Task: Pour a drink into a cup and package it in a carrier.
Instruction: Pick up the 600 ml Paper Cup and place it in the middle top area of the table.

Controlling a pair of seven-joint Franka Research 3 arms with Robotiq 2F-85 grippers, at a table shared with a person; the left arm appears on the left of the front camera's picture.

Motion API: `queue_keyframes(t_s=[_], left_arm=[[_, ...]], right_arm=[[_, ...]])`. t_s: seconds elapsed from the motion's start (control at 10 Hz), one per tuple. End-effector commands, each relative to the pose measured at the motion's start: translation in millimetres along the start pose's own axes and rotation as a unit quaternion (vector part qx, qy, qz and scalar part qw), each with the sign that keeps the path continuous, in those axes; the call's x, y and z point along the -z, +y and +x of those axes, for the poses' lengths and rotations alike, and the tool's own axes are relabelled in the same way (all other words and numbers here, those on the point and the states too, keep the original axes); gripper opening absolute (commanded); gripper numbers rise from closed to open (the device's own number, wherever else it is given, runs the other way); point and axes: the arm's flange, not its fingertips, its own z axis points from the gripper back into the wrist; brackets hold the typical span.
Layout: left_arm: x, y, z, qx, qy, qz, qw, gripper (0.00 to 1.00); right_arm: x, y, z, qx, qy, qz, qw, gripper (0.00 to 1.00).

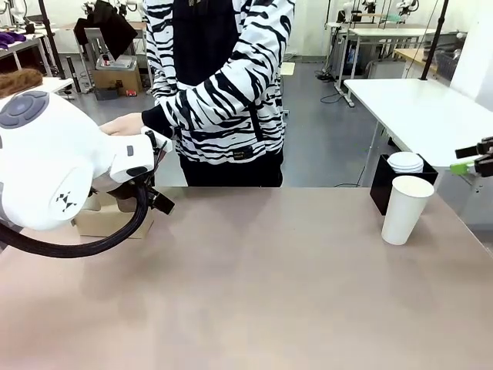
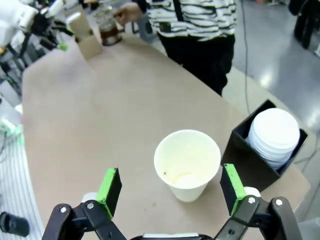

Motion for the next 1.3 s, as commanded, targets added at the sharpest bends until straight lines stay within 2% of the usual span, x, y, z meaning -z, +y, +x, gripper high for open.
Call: queue_keyframes(t_s=[0.0, 0.2, 0.3, 0.5, 0.7, 0.9, 1.2], left_arm=[[-2, 0, 0, 0.000, -0.002, 0.000, 1.000, 1.00], [-2, 0, 0, 0.000, -0.002, 0.000, 1.000, 1.00], [-2, 0, 0, 0.000, -0.002, 0.000, 1.000, 1.00], [-2, 0, 0, 0.000, -0.002, 0.000, 1.000, 1.00], [-2, 0, 0, 0.000, -0.002, 0.000, 1.000, 1.00], [-2, 0, 0, 0.000, -0.002, 0.000, 1.000, 1.00], [-2, 0, 0, 0.000, -0.002, 0.000, 1.000, 1.00]], right_arm=[[-7, 10, 32, -0.016, 0.027, -0.020, 0.999, 1.00], [-7, 10, 32, -0.016, 0.027, -0.020, 0.999, 1.00], [1, 6, 20, -0.013, 0.025, -0.013, 1.000, 1.00], [-18, -26, -40, -0.002, -0.055, 0.014, 0.998, 1.00], [-25, -35, -91, -0.018, -0.136, 0.025, 0.990, 1.00], [-3, -43, -130, -0.019, -0.184, 0.047, 0.982, 1.00], [49, -43, -174, -0.023, -0.222, 0.052, 0.973, 1.00]])
